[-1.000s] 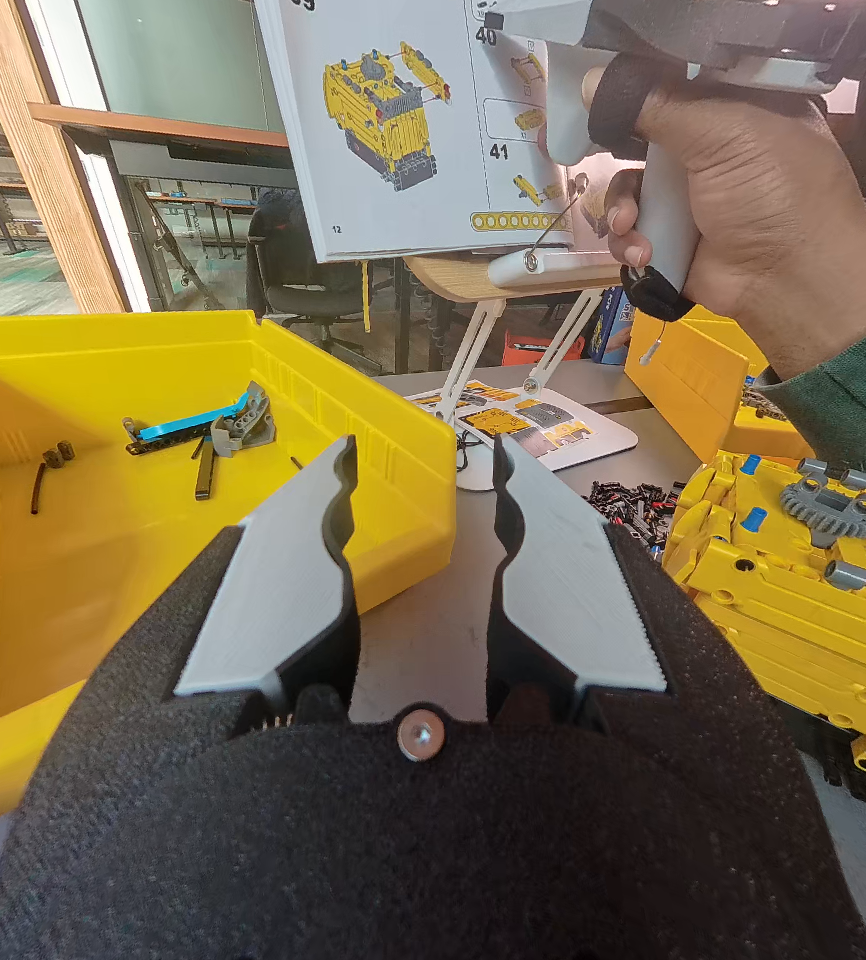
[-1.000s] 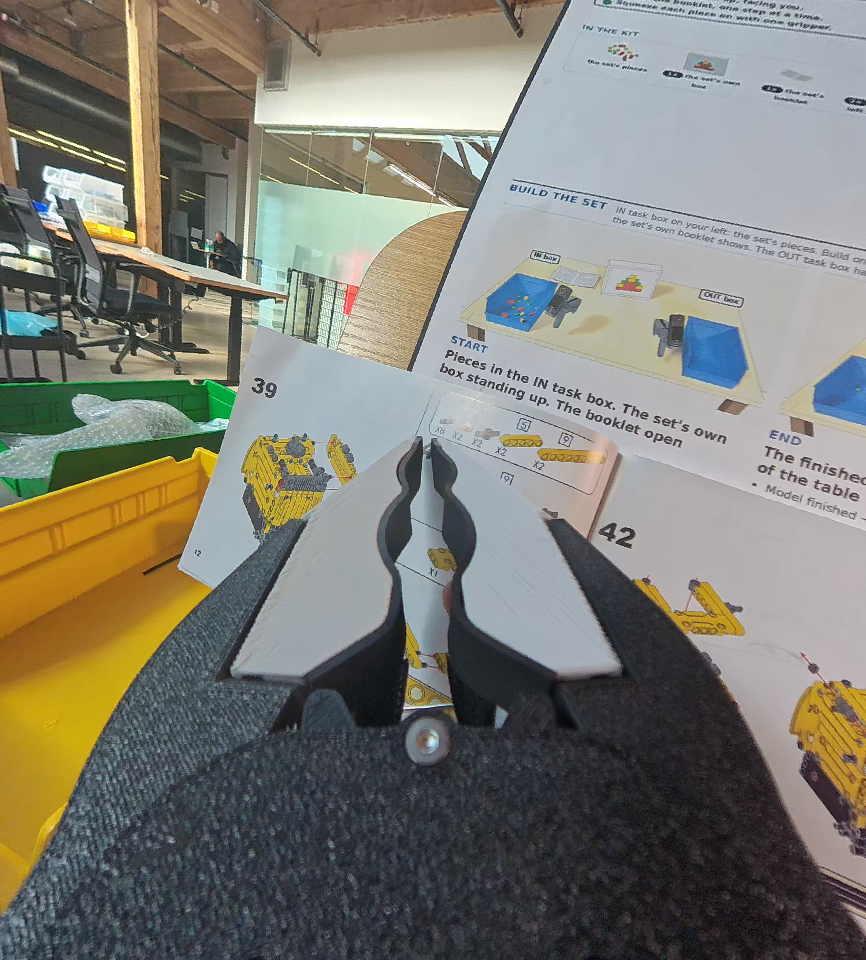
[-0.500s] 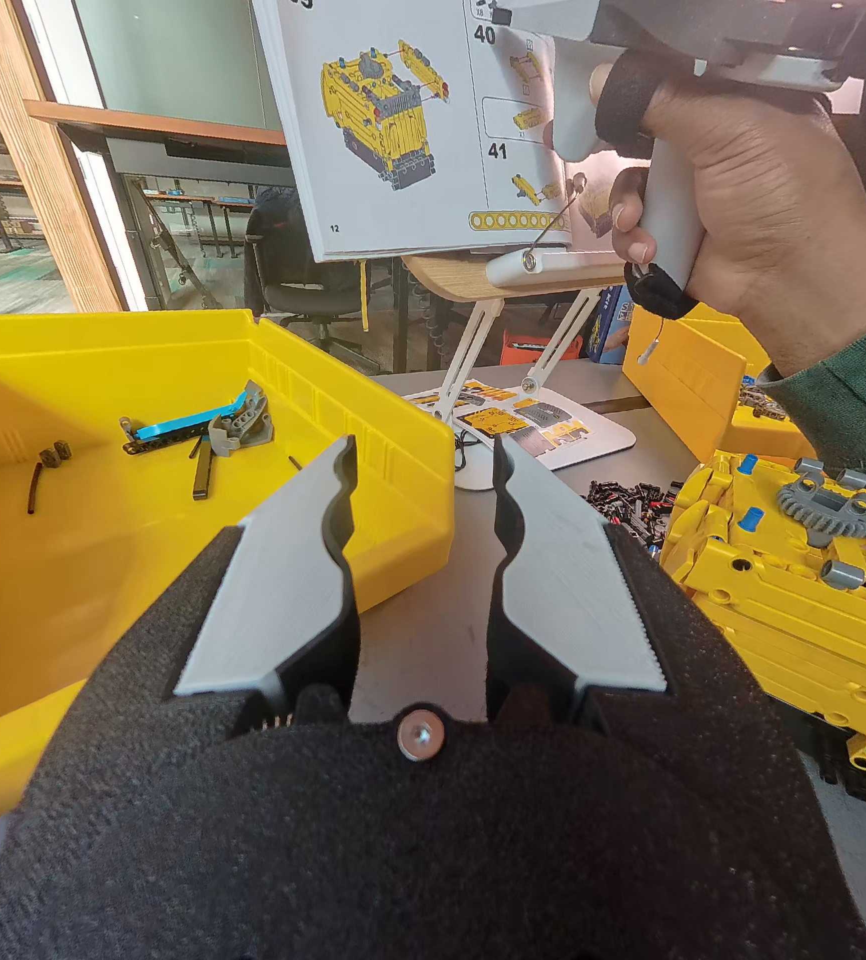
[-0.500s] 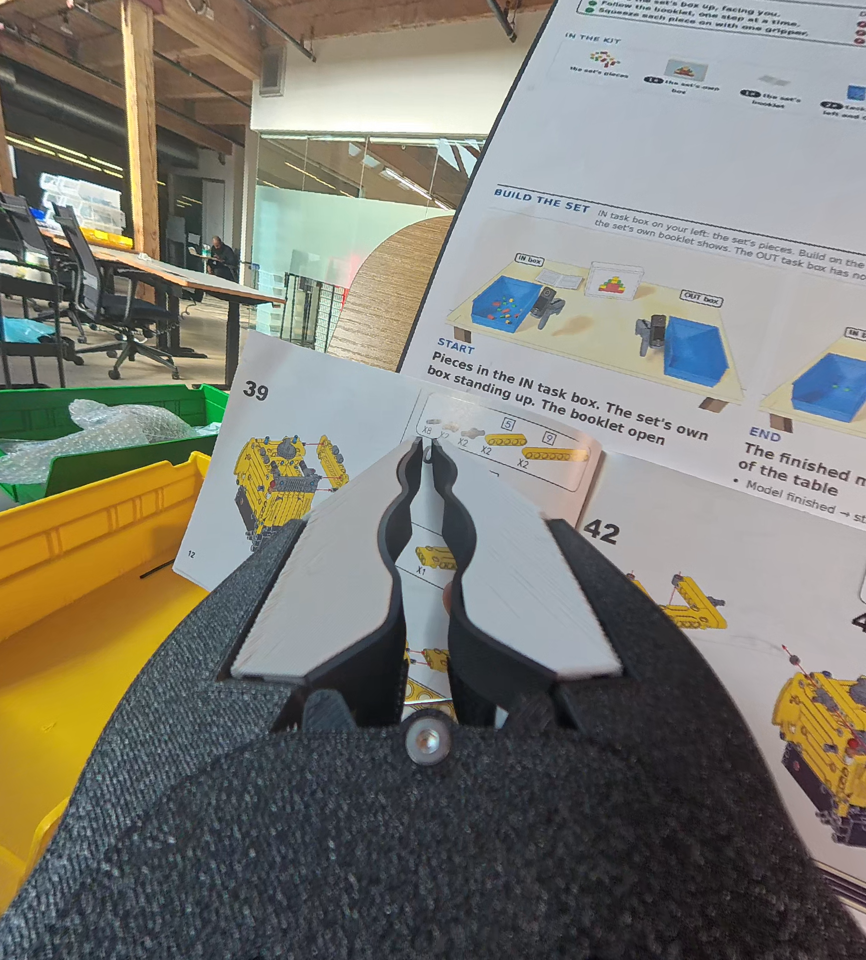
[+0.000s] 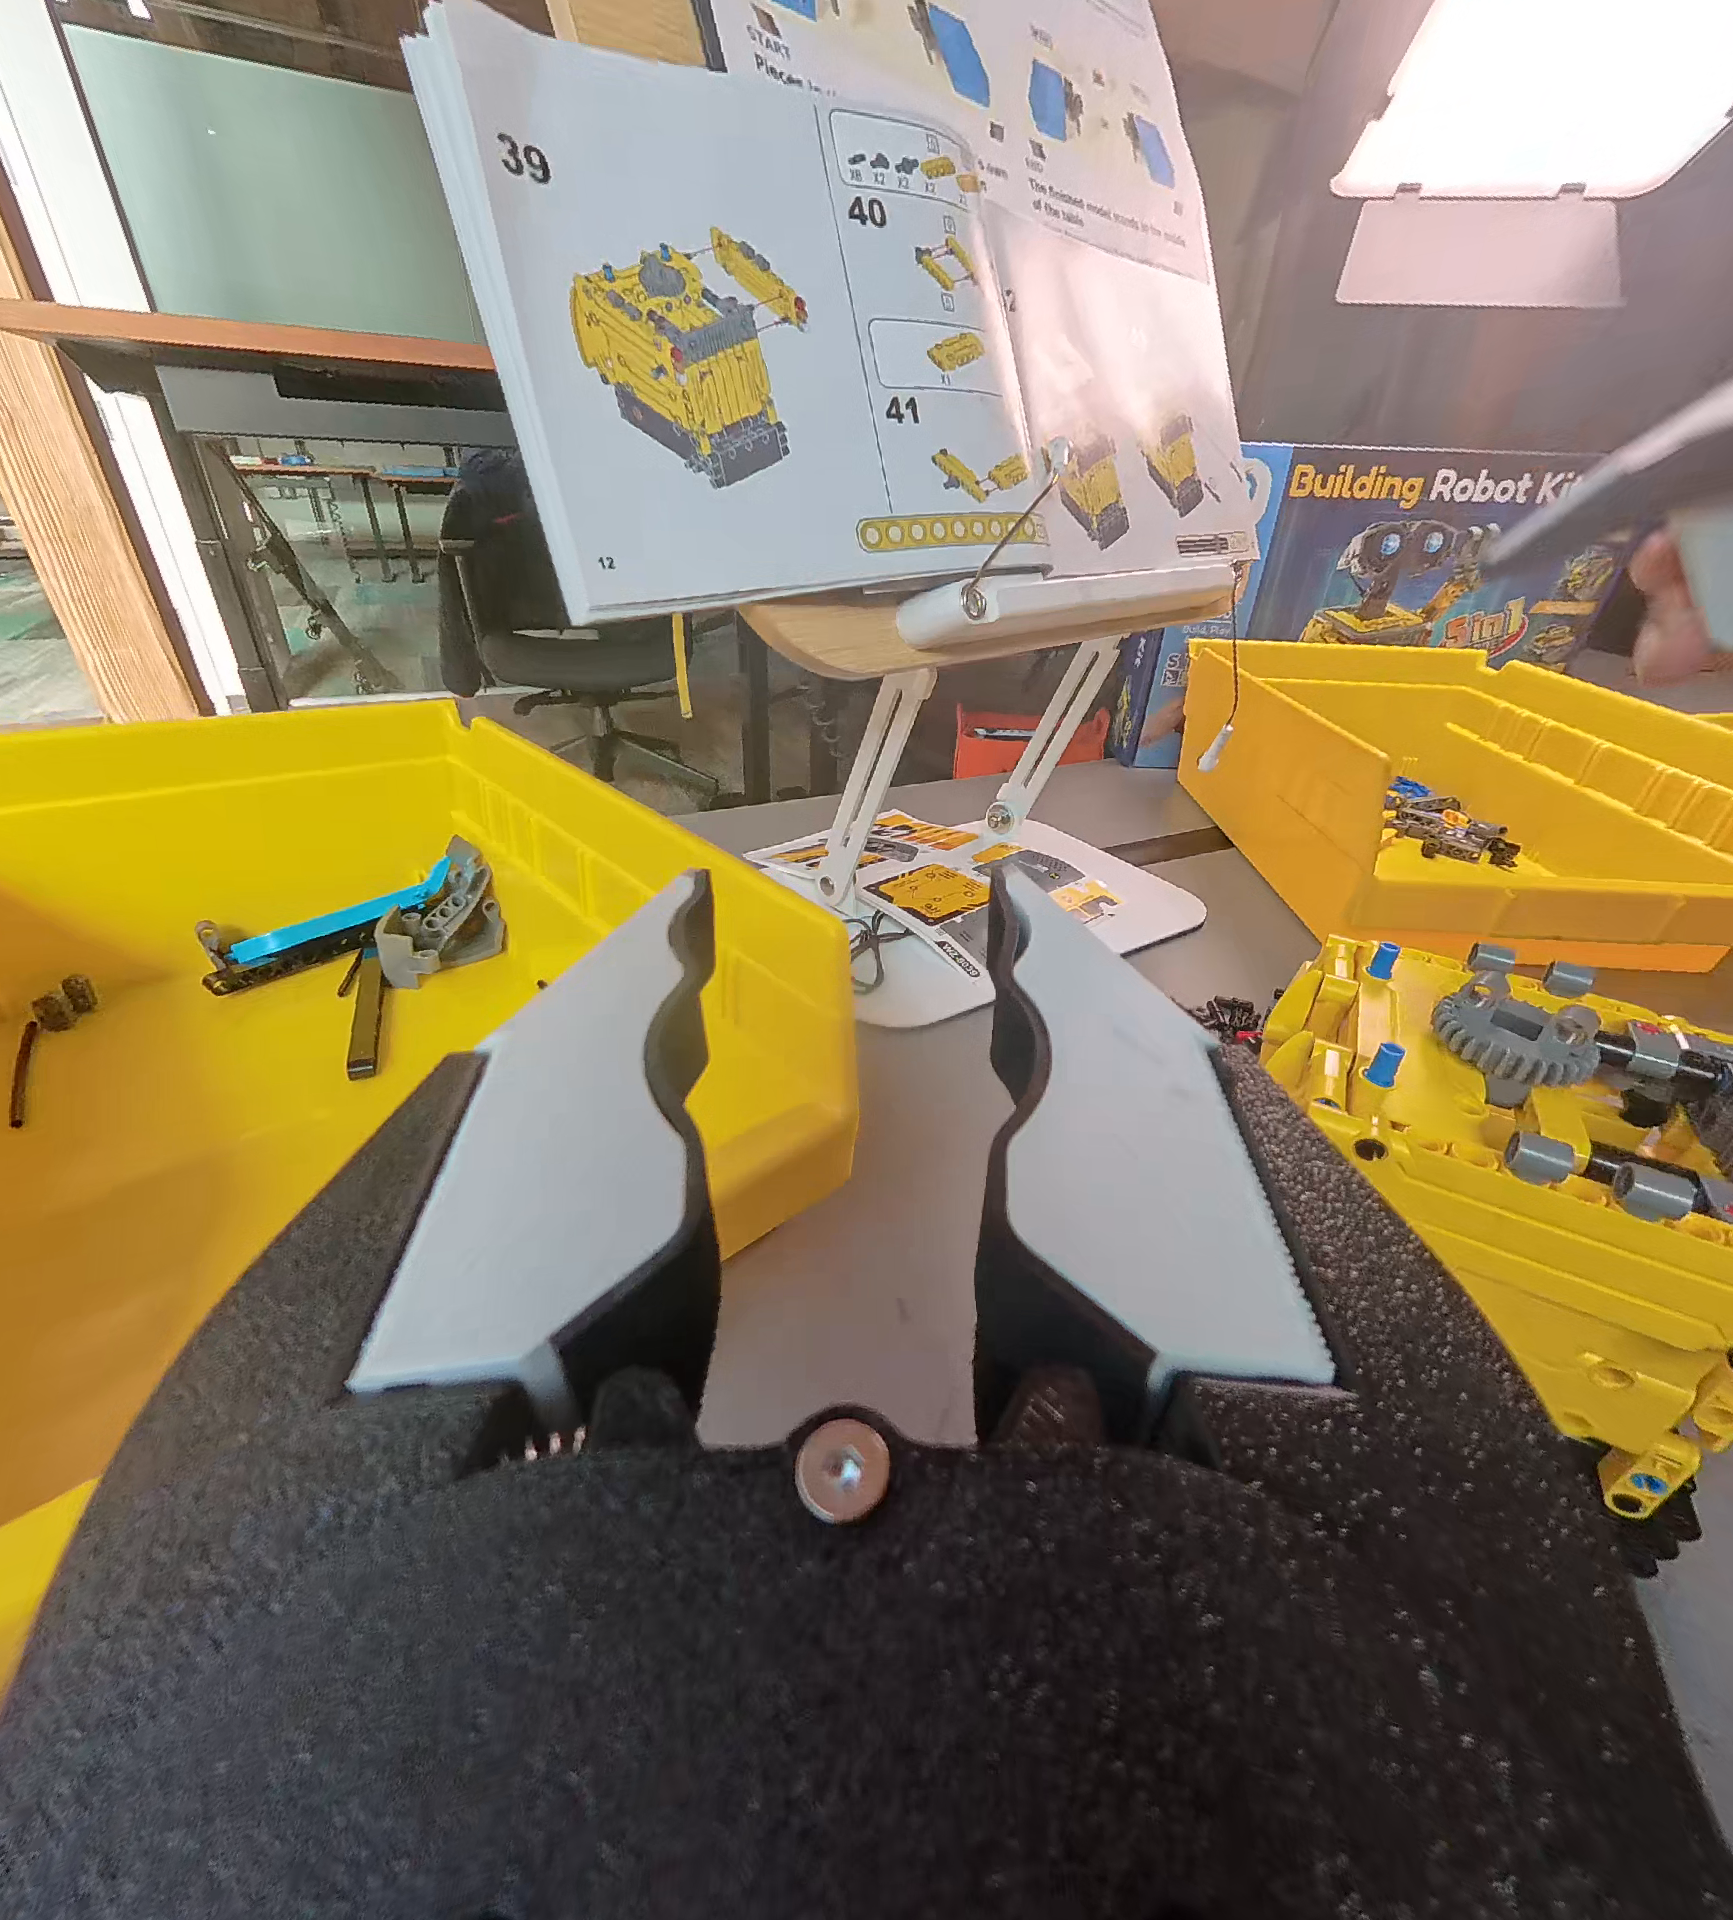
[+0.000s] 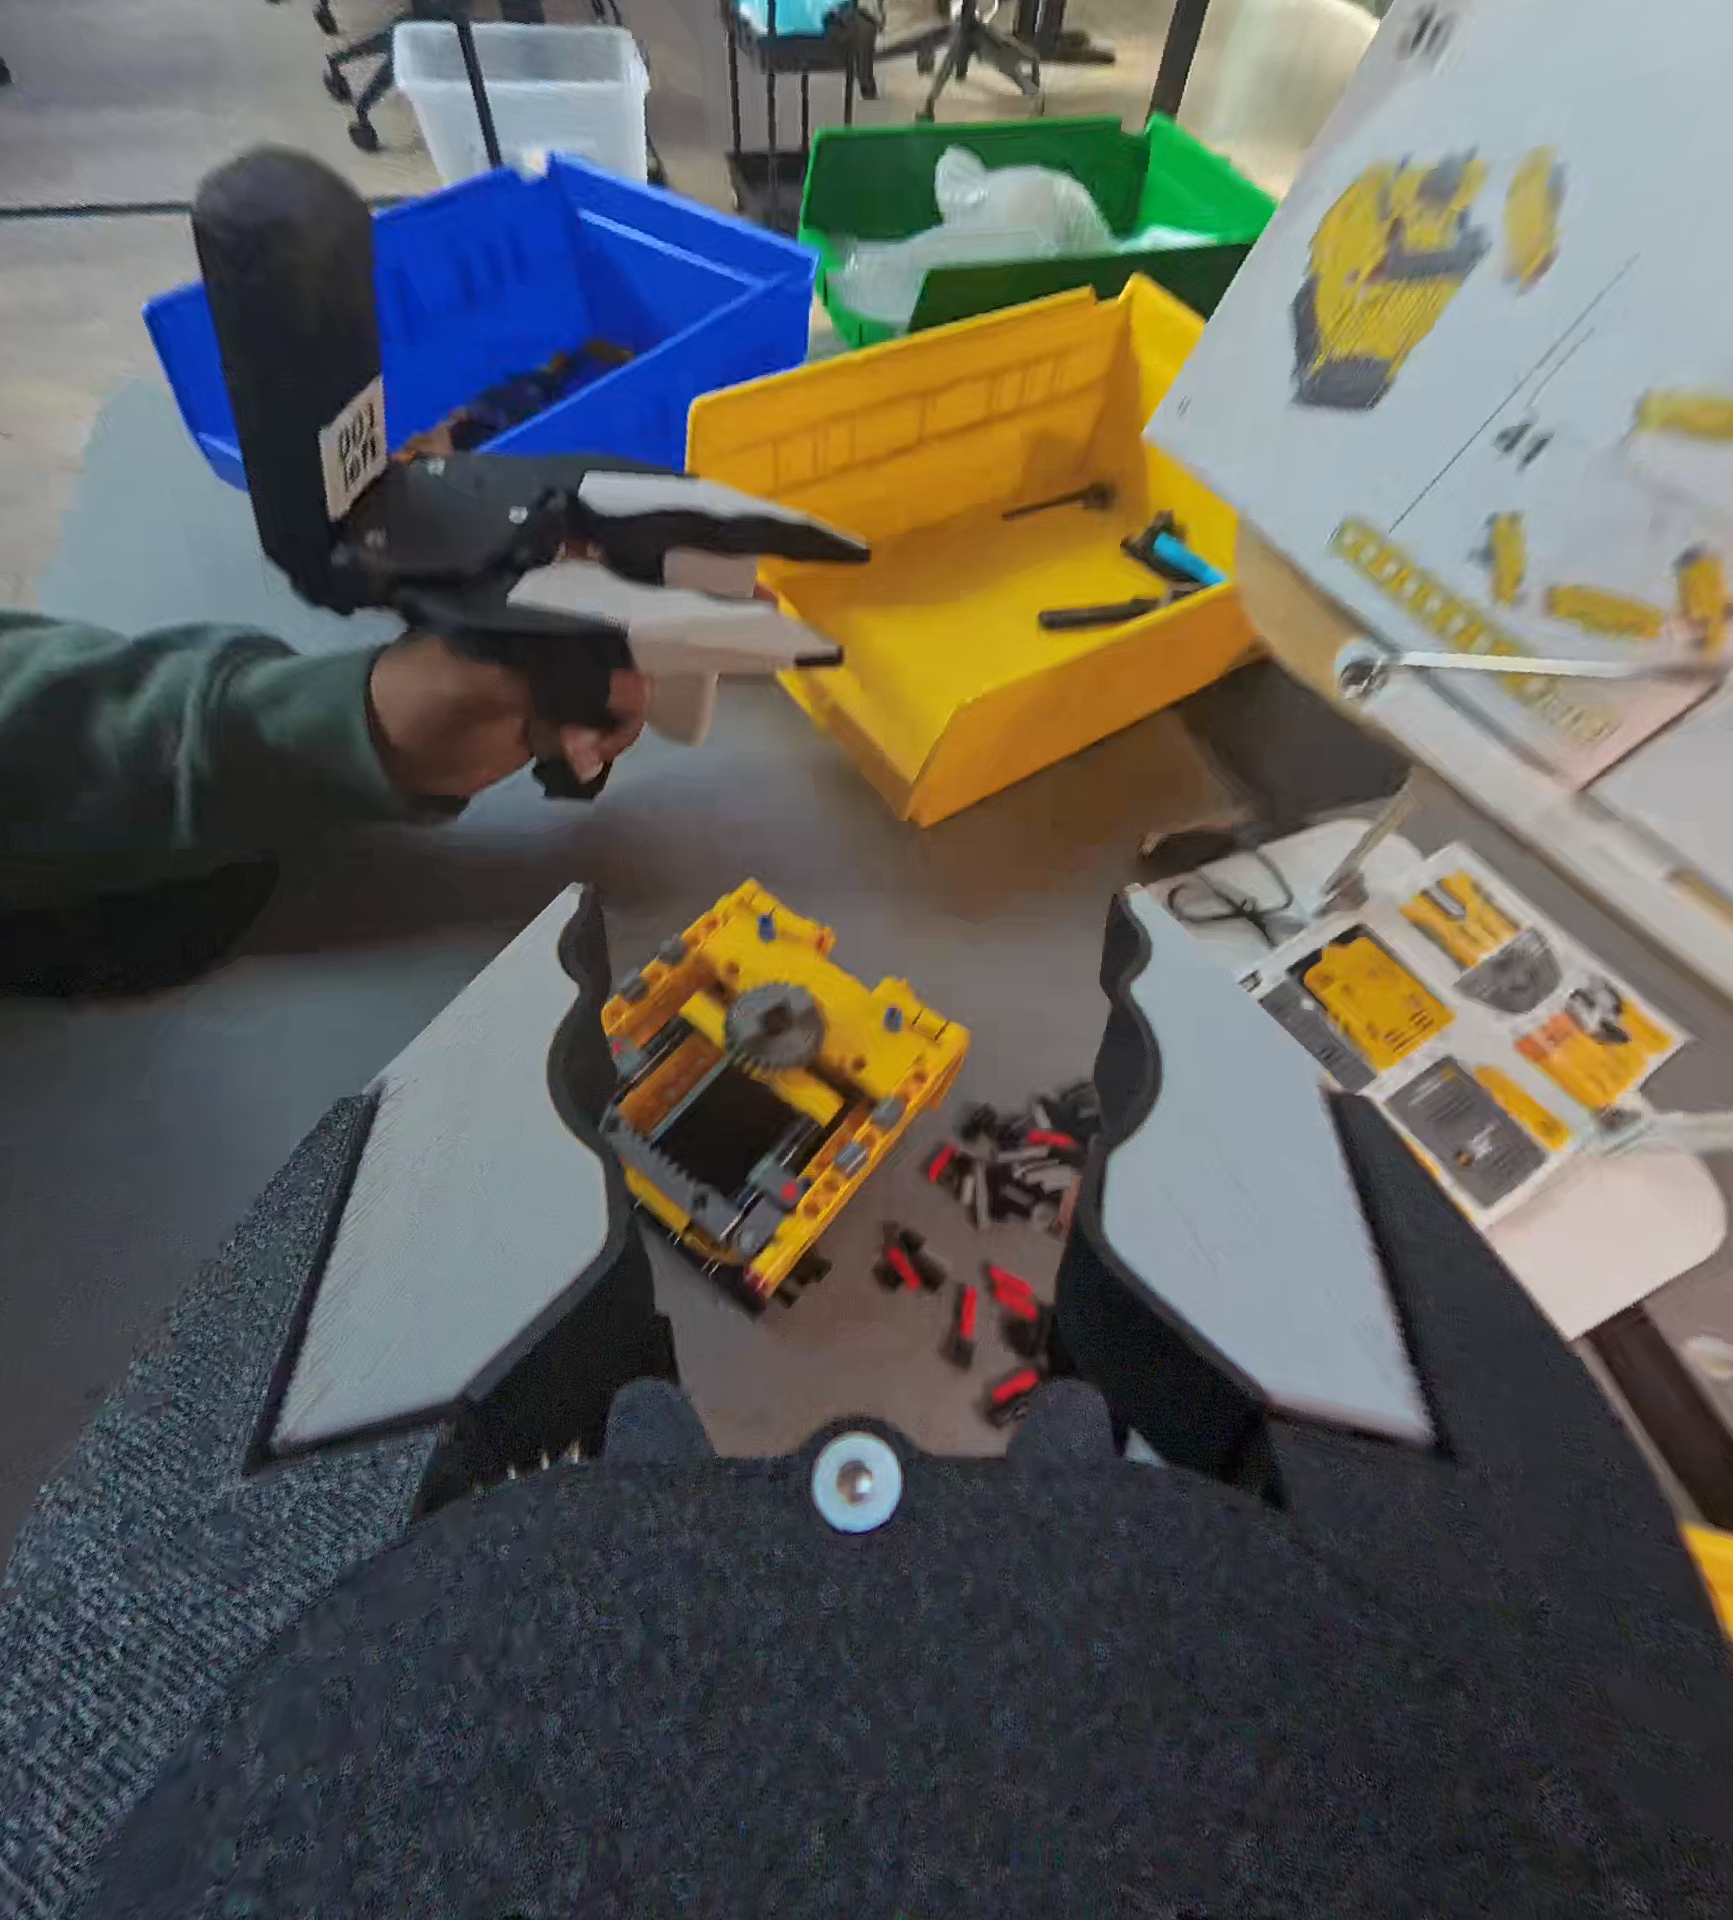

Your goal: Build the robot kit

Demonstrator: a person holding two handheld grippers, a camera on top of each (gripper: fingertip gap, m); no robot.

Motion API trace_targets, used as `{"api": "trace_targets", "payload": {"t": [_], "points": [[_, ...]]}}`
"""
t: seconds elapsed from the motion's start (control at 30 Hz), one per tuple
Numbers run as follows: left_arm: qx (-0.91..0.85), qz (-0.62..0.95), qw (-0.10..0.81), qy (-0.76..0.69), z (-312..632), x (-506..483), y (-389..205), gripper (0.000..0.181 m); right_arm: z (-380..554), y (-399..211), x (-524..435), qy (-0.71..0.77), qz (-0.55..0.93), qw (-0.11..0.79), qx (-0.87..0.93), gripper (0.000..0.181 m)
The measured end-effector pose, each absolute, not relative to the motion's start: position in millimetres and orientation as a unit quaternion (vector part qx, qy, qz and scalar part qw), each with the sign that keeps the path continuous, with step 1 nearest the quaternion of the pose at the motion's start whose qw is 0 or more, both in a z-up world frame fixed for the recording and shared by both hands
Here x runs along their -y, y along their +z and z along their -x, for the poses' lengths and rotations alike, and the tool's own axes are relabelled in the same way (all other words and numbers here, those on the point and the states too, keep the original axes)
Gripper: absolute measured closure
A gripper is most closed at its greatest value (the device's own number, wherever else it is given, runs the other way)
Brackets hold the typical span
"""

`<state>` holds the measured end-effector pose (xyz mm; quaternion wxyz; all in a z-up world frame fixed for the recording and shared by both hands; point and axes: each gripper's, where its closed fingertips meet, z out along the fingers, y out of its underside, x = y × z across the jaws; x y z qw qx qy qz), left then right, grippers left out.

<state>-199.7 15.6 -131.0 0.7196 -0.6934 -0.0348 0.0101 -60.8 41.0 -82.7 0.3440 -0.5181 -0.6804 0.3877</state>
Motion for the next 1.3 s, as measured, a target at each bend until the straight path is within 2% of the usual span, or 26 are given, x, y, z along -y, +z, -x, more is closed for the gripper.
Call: {"api": "trace_targets", "payload": {"t": [0.13, 0.2, 0.4, 0.5, 0.7, 0.8, 0.87, 0.97, 1.07, 1.13, 1.17, 1.3], "points": [[0.028, 0.687, 0.726, 0.017, 197.5, -13.9, -122.7, 0.13, 13.8, -166.7, -20.4, 0.347, 0.593, 0.311, 0.656, 0.069], [0.026, 0.687, 0.726, 0.011, 194.3, -14.6, -120.9, 0.13, 18.4, -197.0, -16.6, 0.336, 0.617, 0.32, 0.636, 0.068], [0.004, 0.665, 0.746, 0.041, 192.1, 0.4, -87.8, 0.13, 65.8, -220.4, 29.3, 0.368, 0.598, 0.342, 0.625, 0.127], [0.012, 0.644, 0.763, 0.057, 203.1, 11.3, -68.0, 0.132, 95.0, -236.0, 50.1, 0.332, 0.56, 0.355, 0.671, 0.126], [0.049, 0.661, 0.747, 0.046, 226.0, 13.4, -82.9, 0.133, 147.5, -236.6, 61.8, 0.333, 0.517, 0.356, 0.704, 0.13], [0.073, 0.658, 0.748, 0.034, 236.2, 17.6, -81.0, 0.135, 157.9, -237.1, 55.5, 0.335, 0.497, 0.35, 0.72, 0.15], [0.082, 0.66, 0.745, 0.053, 242.0, 20.8, -80.8, 0.138, 164.3, -237.7, 47.9, 0.337, 0.485, 0.354, 0.725, 0.154], [0.064, 0.656, 0.745, 0.1, 242.2, 24.7, -75.2, 0.139, 170.6, -238.8, 48.3, 0.356, 0.491, 0.322, 0.727, 0.154], [0.04, 0.648, 0.748, 0.137, 236.6, 27.5, -68.5, 0.136, 169.1, -237.7, 49.9, 0.351, 0.486, 0.33, 0.729, 0.153], [0.031, 0.642, 0.752, 0.144, 231.6, 28.5, -64.4, 0.135, 155.4, -226.2, 49.0, 0.361, 0.478, 0.325, 0.732, 0.141], [0.027, 0.641, 0.753, 0.145, 228.7, 28.7, -62.5, 0.134, 146.5, -217.2, 41.3, 0.363, 0.481, 0.33, 0.726, 0.136], [0.006, 0.629, 0.767, 0.126, 208.4, 28.6, -50.8, 0.134, 98.3, -182.8, -35.1, 0.338, 0.53, 0.389, 0.673, 0.139]]}}
